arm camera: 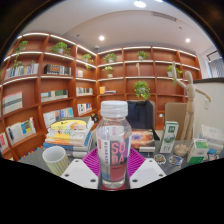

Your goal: Pour water

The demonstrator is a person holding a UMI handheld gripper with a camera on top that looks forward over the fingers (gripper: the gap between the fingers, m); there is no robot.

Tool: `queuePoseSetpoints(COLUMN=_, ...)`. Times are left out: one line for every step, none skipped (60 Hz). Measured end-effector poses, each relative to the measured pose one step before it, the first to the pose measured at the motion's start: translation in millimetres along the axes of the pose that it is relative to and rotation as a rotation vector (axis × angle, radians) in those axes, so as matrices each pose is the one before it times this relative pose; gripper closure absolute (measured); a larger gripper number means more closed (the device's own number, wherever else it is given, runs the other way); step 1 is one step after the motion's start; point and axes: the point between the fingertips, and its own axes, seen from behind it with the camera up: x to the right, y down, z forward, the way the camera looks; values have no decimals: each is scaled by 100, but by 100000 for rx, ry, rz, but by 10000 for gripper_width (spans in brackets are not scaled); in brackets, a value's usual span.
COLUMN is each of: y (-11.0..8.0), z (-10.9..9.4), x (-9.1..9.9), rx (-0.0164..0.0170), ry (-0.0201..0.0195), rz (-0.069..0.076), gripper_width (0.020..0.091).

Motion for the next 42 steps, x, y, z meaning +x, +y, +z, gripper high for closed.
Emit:
queuePoseSetpoints(y=199, z=24, x=-205, rx=-17, ry=33, rz=270, gripper_width=765)
queuePoseSetpoints(y=351, z=77, x=-23, rx=-136, ry=-187, rz=22, gripper_width=765)
queuePoseSetpoints(y=381, z=218, x=-73, rx=-130, ry=338, rz=-210, gripper_width=766)
queuePoseSetpoints(y=328, z=139, x=84, rx=-247, ry=-6, rz=-98, gripper_width=765)
queuePoseSetpoints(y=334, z=161, x=64, rx=-251, ry=3, rz=-107, gripper_width=765)
queuePoseSetpoints(y=307, z=133, x=9, rx=-163, ry=-83, rz=-18, gripper_width=764)
queuePoseSetpoints(y=314, z=132, x=-43, rx=-85, ry=-172, rz=35, gripper_width=765)
queuePoseSetpoints(y=360, z=123, x=-75, rx=-230, ry=-278, rz=55, gripper_width=765)
queuePoseSetpoints(y=461, z=112, x=-106, rx=-584, ry=-404, rz=17, gripper_width=762)
queuePoseSetpoints(y=-448, z=-212, x=96, rx=2285, ry=-823, rz=-425, gripper_width=764)
queuePoseSetpoints(y=46, z=151, x=-39, rx=642, ry=896, rz=-1129, gripper_width=764)
queuePoseSetpoints(y=79, z=-259, x=-57, rx=-251, ry=-23, rz=-448, gripper_width=765)
queuePoseSetpoints(y=-67, z=-23, x=-38, rx=498, ry=81, rz=-669, gripper_width=764)
queuePoseSetpoints(y=32, z=-8, x=-2, rx=159, ry=276, rz=-626, gripper_width=765)
queuePoseSetpoints(y=-28, z=-22, x=-39, rx=308, ry=142, rz=-367, gripper_width=763)
queuePoseSetpoints(y=-6, z=-14, x=-9, rx=361, ry=275, rz=-390, gripper_width=765)
queuePoseSetpoints(y=-30, z=-11, x=22, rx=332, ry=514, rz=-552, gripper_width=759)
queuePoseSetpoints(y=99, z=227, x=193, rx=198, ry=370, rz=-471, gripper_width=749)
queuePoseSetpoints(y=-8, z=-69, x=-46, rx=71, ry=345, rz=-261, gripper_width=750)
queuePoseSetpoints(y=-20, z=-114, x=-31, rx=46, ry=316, rz=-27, gripper_width=741)
queuePoseSetpoints(y=-49, z=-45, x=-30, rx=8, ry=330, rz=179, gripper_width=730)
queuePoseSetpoints(y=-38, z=-22, x=-13, rx=76, ry=202, rz=174, gripper_width=726)
queuePoseSetpoints(y=-26, z=-43, x=-2, rx=52, ry=241, rz=234, gripper_width=705)
queuePoseSetpoints(y=-57, z=-16, x=2, rx=225, ry=116, rz=281, gripper_width=696)
queuePoseSetpoints(y=-7, z=-23, x=-23, rx=140, ry=3, rz=159, gripper_width=676)
queuePoseSetpoints(y=0, z=-15, x=-3, rx=201, ry=42, rz=158, gripper_width=661)
queuePoseSetpoints(y=2, z=-21, x=1, rx=77, ry=-25, rz=-6, gripper_width=650)
queuePoseSetpoints(y=108, z=178, x=143, rx=-142, ry=-138, rz=-330, gripper_width=635)
queuePoseSetpoints(y=18, z=-57, x=-33, rx=-131, ry=-46, rz=-245, gripper_width=628)
queuePoseSetpoints(y=42, z=-63, x=8, rx=-333, ry=78, rz=-184, gripper_width=619)
queuePoseSetpoints(y=97, z=-86, x=68, rx=-719, ry=344, rz=7, gripper_width=608)
queuePoseSetpoints(y=215, z=-135, x=69, rx=-1123, ry=422, rz=128, gripper_width=591)
queuePoseSetpoints(y=222, z=-159, x=65, rx=-1164, ry=463, rz=178, gripper_width=568)
queuePoseSetpoints(y=225, z=-181, x=108, rx=-1007, ry=605, rz=281, gripper_width=538)
queuePoseSetpoints(y=196, z=-202, x=102, rx=-834, ry=732, rz=334, gripper_width=507)
queuePoseSetpoints(y=159, z=-249, x=109, rx=-552, ry=716, rz=339, gripper_width=483)
queuePoseSetpoints(y=119, z=-285, x=78, rx=-240, ry=490, rz=362, gripper_width=458)
queuePoseSetpoints(y=182, z=-225, x=166, rx=-59, ry=223, rz=397, gripper_width=437)
queuePoseSetpoints(y=124, z=-378, x=30, rx=-160, ry=284, rz=415, gripper_width=424)
queuePoseSetpoints(y=146, z=-439, x=-10, rx=-213, ry=167, rz=373, gripper_width=415)
queuePoseSetpoints(y=170, z=-478, x=5, rx=-211, ry=89, rz=381, gripper_width=408)
queuePoseSetpoints(y=170, z=-506, x=-56, rx=-148, ry=17, rz=335, gripper_width=399)
